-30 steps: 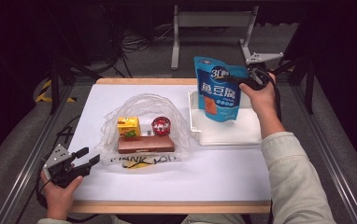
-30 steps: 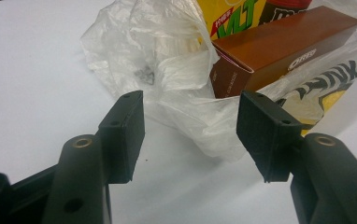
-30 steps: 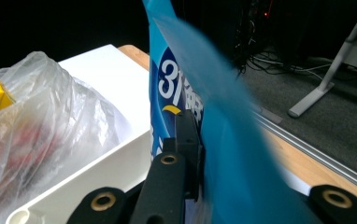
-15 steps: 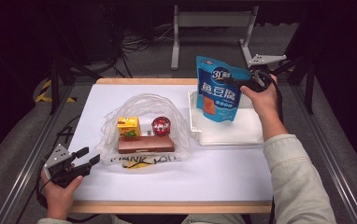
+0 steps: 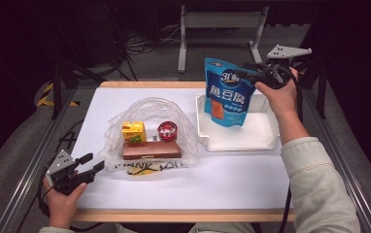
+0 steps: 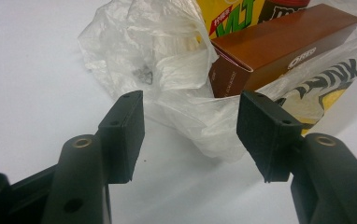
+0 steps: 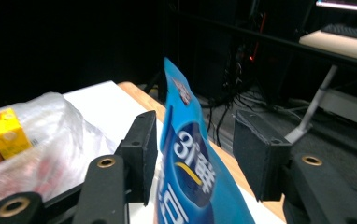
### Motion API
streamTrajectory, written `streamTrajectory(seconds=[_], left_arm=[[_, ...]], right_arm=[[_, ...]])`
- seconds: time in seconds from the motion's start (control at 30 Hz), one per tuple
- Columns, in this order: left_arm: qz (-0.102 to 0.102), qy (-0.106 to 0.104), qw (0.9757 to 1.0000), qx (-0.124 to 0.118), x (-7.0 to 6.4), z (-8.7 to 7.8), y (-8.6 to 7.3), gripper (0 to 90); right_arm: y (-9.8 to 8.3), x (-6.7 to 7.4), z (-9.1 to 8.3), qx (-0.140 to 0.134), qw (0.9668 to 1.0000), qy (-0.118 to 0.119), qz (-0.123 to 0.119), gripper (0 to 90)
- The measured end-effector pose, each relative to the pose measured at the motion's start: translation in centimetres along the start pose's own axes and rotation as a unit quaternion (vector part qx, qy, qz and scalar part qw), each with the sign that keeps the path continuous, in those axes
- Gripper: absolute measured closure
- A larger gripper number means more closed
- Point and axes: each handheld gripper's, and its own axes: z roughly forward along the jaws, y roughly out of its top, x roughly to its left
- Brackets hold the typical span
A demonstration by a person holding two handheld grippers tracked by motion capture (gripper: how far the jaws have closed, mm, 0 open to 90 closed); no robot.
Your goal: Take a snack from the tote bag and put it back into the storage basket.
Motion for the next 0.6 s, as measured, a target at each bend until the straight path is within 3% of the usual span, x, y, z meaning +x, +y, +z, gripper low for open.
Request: streamTrajectory(seconds=[0.1,0.37,0.43,0.6], left_arm=[[0.002,-0.002,1.0,0.0,-0.1,0.1,0.0,42.1],[0.006,0.0,1.0,-0.001,-0.3,0.3,0.2,42.6],[0.007,0.005,0.9999,-0.007,-0.5,0.2,0.3,43.2],[0.011,0.008,0.9999,-0.009,-0.6,0.2,0.4,43.7]], right_arm=[[0.5,0.4,-0.8,-0.022,0.9997,0.01,0.003,50.1],[0.8,2.3,-2.3,-0.036,0.9987,0.034,-0.013,52.2],[0.7,2.7,-2.5,-0.033,0.9984,0.042,-0.017,57.3],[-0.2,3.8,-2.7,-0.001,0.9974,0.064,-0.033,81.9]])
